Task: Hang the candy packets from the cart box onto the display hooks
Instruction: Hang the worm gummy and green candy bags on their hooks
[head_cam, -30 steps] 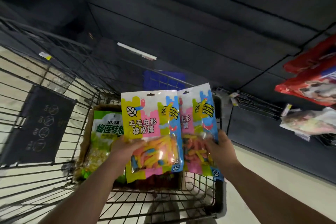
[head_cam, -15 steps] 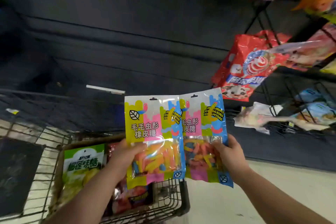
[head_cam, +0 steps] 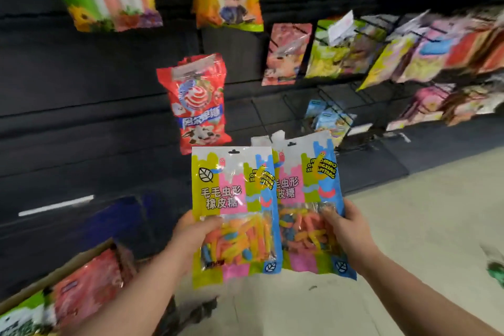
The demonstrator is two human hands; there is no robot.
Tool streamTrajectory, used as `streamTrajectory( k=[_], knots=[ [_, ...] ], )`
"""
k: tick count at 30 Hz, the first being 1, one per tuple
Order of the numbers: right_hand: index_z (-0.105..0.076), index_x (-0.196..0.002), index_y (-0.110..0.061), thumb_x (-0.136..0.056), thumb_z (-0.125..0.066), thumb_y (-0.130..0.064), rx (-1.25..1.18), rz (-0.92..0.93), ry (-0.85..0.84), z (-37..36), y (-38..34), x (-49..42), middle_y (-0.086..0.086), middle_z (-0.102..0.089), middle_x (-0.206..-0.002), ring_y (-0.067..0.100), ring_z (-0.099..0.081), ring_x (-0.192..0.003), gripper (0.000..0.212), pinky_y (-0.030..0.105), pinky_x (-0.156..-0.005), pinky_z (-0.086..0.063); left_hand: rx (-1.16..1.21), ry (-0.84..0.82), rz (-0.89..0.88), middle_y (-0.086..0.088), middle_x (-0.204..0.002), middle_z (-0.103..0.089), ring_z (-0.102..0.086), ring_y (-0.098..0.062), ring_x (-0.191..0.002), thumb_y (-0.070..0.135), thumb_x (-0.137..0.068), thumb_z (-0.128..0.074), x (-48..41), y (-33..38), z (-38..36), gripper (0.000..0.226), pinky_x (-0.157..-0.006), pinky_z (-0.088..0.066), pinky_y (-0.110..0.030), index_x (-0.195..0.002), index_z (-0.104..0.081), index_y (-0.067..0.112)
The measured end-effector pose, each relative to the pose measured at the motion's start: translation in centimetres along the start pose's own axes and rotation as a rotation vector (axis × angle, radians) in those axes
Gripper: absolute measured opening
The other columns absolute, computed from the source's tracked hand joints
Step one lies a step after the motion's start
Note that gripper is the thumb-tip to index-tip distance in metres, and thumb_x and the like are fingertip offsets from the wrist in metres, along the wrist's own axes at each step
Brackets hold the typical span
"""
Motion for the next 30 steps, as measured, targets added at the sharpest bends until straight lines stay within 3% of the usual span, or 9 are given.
streamTrajectory(
  k=[4,8,14,17,20,26,30],
  knots=[
    [-0.06,-0.097,-0.016,-0.092,-0.056,-0.007,-0.047,0.033,0.087,9.0,0.5,0.3,-0.002,-0.068,-0.085,0.01,-0.064,-0.07,0.012,0.018,-0.054,-0.052,-0.036,-0.079,-0.028,-0.009,-0.084,-0.072,-0.067,-0.017,-0.067,-0.005,-0.083,-0.066,2.2,1.2,-9.2,0.017,-0.066,-0.056,-0.03,-0.088,-0.066,0.011],
    [-0.06,-0.095,-0.014,-0.091,-0.057,-0.008,-0.052,0.048,0.195,17.3,1.4,0.8,-0.002,-0.067,-0.082,0.008,-0.062,-0.067,0.008,0.012,-0.05,-0.048,-0.089,-0.186,-0.046,-0.018,-0.095,-0.072,-0.068,-0.03,-0.08,-0.005,-0.084,-0.065,4.1,2.3,-17.4,0.017,-0.08,-0.055,-0.042,-0.094,-0.068,0.008],
    [-0.062,-0.098,-0.011,-0.09,-0.059,-0.012,-0.069,0.045,0.339,26.7,2.2,1.5,0.005,-0.069,-0.087,0.018,-0.065,-0.074,0.008,0.033,-0.065,-0.052,-0.115,-0.305,-0.075,-0.02,-0.097,-0.074,-0.07,-0.037,-0.089,-0.003,-0.081,-0.07,6.3,3.7,-26.6,0.023,-0.085,-0.055,-0.052,-0.103,-0.069,0.003],
    [-0.062,-0.099,-0.012,-0.089,-0.061,-0.014,-0.058,0.048,0.377,29.1,2.3,1.4,0.004,-0.07,-0.089,0.022,-0.066,-0.08,0.011,0.039,-0.076,-0.054,-0.108,-0.358,-0.092,-0.017,-0.093,-0.075,-0.072,-0.032,-0.082,-0.004,-0.081,-0.069,6.7,4.7,-29.3,0.02,-0.075,-0.059,-0.044,-0.098,-0.071,0.006],
    [-0.063,-0.095,-0.014,-0.089,-0.061,-0.013,-0.074,0.07,0.413,30.8,1.6,0.8,0.004,-0.07,-0.086,0.021,-0.066,-0.077,0.006,0.036,-0.072,-0.053,-0.115,-0.392,-0.123,-0.011,-0.087,-0.076,-0.073,-0.023,-0.071,-0.007,-0.082,-0.066,6.4,6.1,-31.7,0.021,-0.059,-0.059,-0.032,-0.096,-0.07,0.008],
    [-0.061,-0.09,-0.014,-0.091,-0.06,-0.014,-0.067,0.119,0.504,34.7,-0.9,-1.8,0.002,-0.068,-0.082,0.017,-0.063,-0.072,0.002,0.027,-0.06,-0.045,-0.119,-0.471,-0.15,-0.016,-0.091,-0.075,-0.071,-0.032,-0.08,-0.008,-0.082,-0.064,3.8,9.2,-37.4,0.022,-0.077,-0.057,-0.043,-0.095,-0.071,0.008],
    [-0.061,-0.088,-0.019,-0.091,-0.06,-0.015,-0.054,0.123,0.55,37.4,-3.1,-5.4,0.004,-0.069,-0.085,0.018,-0.064,-0.075,0.004,0.032,-0.069,-0.051,-0.118,-0.516,-0.168,-0.022,-0.1,-0.073,-0.067,-0.043,-0.098,-0.009,-0.082,-0.064,0.9,12.3,-42.1,0.024,-0.091,-0.053,-0.054,-0.099,-0.07,0.006]
  ],
)
Point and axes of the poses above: each hand's wrist, its own x-axis away from the middle knuckle, its own z-axis out of the back of the hand, y = z × x, the point moved 9 cm from there along -x, towards the middle knuckle
